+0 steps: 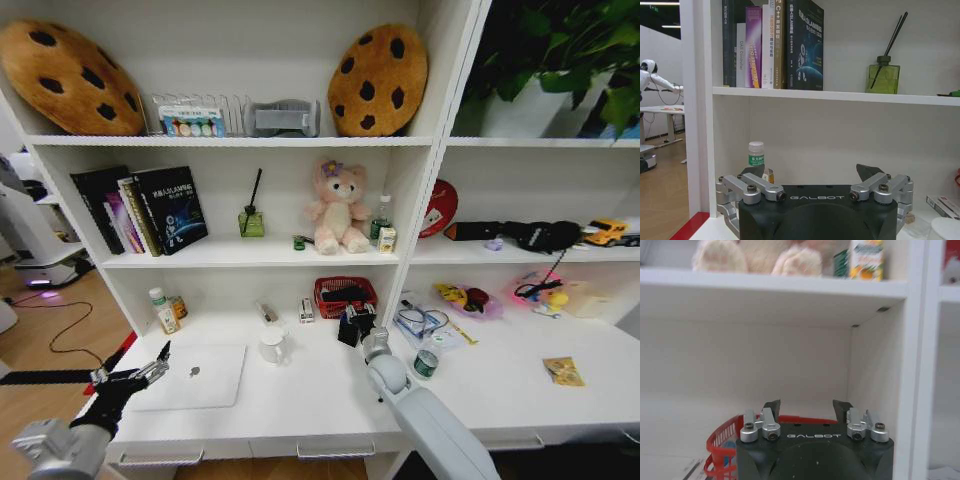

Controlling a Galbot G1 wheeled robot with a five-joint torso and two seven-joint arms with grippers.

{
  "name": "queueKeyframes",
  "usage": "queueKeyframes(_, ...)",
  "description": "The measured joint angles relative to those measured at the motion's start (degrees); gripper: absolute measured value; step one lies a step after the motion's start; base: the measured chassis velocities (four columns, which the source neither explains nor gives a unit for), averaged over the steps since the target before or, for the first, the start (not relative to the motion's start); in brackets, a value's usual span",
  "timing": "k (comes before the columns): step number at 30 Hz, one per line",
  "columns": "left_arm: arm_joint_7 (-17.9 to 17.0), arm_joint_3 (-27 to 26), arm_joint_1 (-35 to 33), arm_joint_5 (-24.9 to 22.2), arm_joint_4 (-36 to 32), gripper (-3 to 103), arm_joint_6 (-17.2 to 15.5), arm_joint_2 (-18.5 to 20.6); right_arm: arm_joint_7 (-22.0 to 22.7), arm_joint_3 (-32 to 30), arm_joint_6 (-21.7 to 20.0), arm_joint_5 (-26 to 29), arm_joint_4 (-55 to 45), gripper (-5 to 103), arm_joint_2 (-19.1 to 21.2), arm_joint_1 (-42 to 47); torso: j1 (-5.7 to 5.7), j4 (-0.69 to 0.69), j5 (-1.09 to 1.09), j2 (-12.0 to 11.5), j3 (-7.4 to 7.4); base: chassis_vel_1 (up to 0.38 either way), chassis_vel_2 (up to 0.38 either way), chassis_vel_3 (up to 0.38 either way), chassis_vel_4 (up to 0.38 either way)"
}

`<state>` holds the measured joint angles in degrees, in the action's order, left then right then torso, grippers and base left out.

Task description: Organize the objects on the table.

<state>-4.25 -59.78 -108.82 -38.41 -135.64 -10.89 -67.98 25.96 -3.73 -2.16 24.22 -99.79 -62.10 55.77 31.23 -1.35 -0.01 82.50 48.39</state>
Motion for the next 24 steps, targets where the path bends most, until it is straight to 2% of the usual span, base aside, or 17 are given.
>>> queueKeyframes(1, 0.0, 0.0, 0.0, 0.0, 0.0, 100, 0.0, 0.0, 2.3, -0.7, -2.7, 2.4, -4.1, 68, 1.2, 1.7, 0.00, 0.00, 0.00, 0.0, 0.00, 0.000, 0.000, 0.000, 0.000)
queueKeyframes(2, 0.0, 0.0, 0.0, 0.0, 0.0, 100, 0.0, 0.0, 4.4, -1.4, -4.8, 4.2, -7.5, 68, 2.1, 3.4, 0.00, 0.01, 0.00, 0.0, 0.00, 0.000, 0.000, 0.000, 0.000)
queueKeyframes(3, 0.0, 0.0, 0.0, 0.0, 0.0, 100, 0.0, 0.0, 4.4, -1.4, -4.8, 4.2, -7.5, 68, 2.1, 3.4, 0.00, 0.01, 0.00, 0.0, 0.00, 0.000, 0.000, 0.000, 0.000)
queueKeyframes(5, 0.0, 0.0, 0.0, 0.0, 0.0, 100, 0.0, 0.0, 9.3, -3.3, -9.6, 8.5, -15.9, 79, 4.1, 8.4, -0.01, 0.00, 0.01, 0.0, -0.01, 0.000, 0.000, 0.000, 0.000)
queueKeyframes(6, 0.0, 0.0, 0.0, 0.0, 0.0, 100, 0.0, 0.0, 9.3, -3.3, -9.6, 8.5, -15.9, 79, 4.1, 8.4, -0.01, 0.00, 0.01, 0.0, -0.01, 0.000, 0.000, 0.000, 0.000)
queueKeyframes(7, 0.0, 0.0, 0.0, 0.0, 0.0, 100, 0.0, 0.0, 11.7, -4.5, -12.1, 11.4, -19.7, 89, 4.9, 11.5, -0.02, 0.00, -0.01, 0.0, -0.01, 0.000, 0.000, 0.000, 0.000)
queueKeyframes(8, 0.0, 0.0, 0.0, 0.0, 0.0, 100, 0.0, 0.0, 13.7, -5.3, -14.1, 14.3, -22.0, 94, 5.4, 14.0, -0.02, 0.00, 0.00, 0.0, -0.01, 0.000, 0.000, 0.000, 0.000)
queueKeyframes(9, 0.0, 0.0, 0.0, 0.0, 0.0, 100, 0.0, 0.0, 13.7, -5.3, -14.1, 14.3, -22.0, 94, 5.4, 14.0, -0.02, 0.00, 0.00, 0.0, -0.01, 0.000, 0.000, 0.000, 0.000)
queueKeyframes(11, 0.0, 0.0, 0.0, 0.0, 0.0, 100, 0.0, 0.0, 18.3, -6.6, -17.9, 22.6, -24.9, 99, 6.1, 18.7, -0.02, -0.01, 0.00, 0.0, -0.02, 0.000, 0.000, 0.000, 0.000)
queueKeyframes(12, 0.0, 0.0, 0.0, 0.0, 0.0, 100, 0.0, 0.0, 18.3, -6.6, -17.9, 22.6, -24.9, 99, 6.1, 18.7, -0.02, -0.01, 0.00, 0.0, -0.02, 0.000, 0.000, 0.000, 0.000)
queueKeyframes(14, 0.0, 0.0, 0.0, 0.0, 0.0, 100, 0.0, 0.0, 20.9, -7.0, -19.9, 28.0, -24.8, 100, 6.2, 20.9, -0.02, 0.00, 0.01, 0.0, -0.01, 0.000, 0.000, 0.000, 0.000)
queueKeyframes(15, 0.0, 0.0, 0.0, 0.0, 0.0, 100, 0.0, 0.0, 20.9, -7.0, -19.9, 28.0, -24.8, 100, 6.2, 20.9, -0.02, 0.00, 0.01, 0.0, -0.01, 0.000, 0.000, 0.000, 0.000)
queueKeyframes(17, 0.0, 0.0, 0.0, 0.0, 0.0, 100, 0.0, 0.0, 24.5, -7.0, -23.2, 35.3, -24.7, 100, 6.2, 21.1, -0.02, 0.01, 0.01, 0.0, 0.00, 0.000, 0.000, 0.000, 0.000)
queueKeyframes(18, 0.0, 0.0, 0.0, 0.0, 0.0, 100, 0.0, 0.0, 24.5, -7.0, -23.2, 35.3, -24.7, 100, 6.2, 21.1, -0.02, 0.01, 0.01, 0.0, 0.00, 0.000, 0.000, 0.000, 0.000)
queueKeyframes(21, 0.0, 0.0, 0.0, 0.0, 0.0, 100, 0.0, 0.0, 29.1, -6.5, -27.2, 43.4, -25.5, 100, 6.2, 19.2, -0.02, 0.02, 0.01, 0.0, 0.00, 0.000, 0.000, 0.000, 0.000)
queueKeyframes(22, 0.0, 0.0, 0.0, 0.0, 0.0, 100, 0.0, 0.0, 29.1, -6.5, -27.2, 43.4, -25.5, 100, 6.2, 19.2, -0.02, 0.02, 0.01, 0.0, 0.00, 0.000, 0.000, 0.000, 0.000)
queueKeyframes(24, 0.0, 0.0, 0.0, 0.0, 0.0, 100, 0.0, 0.0, 31.8, -6.0, -29.0, 47.8, -26.1, 100, 6.4, 17.7, -0.01, 0.01, 0.00, 0.0, 0.00, 0.000, 0.000, 0.000, 0.000)
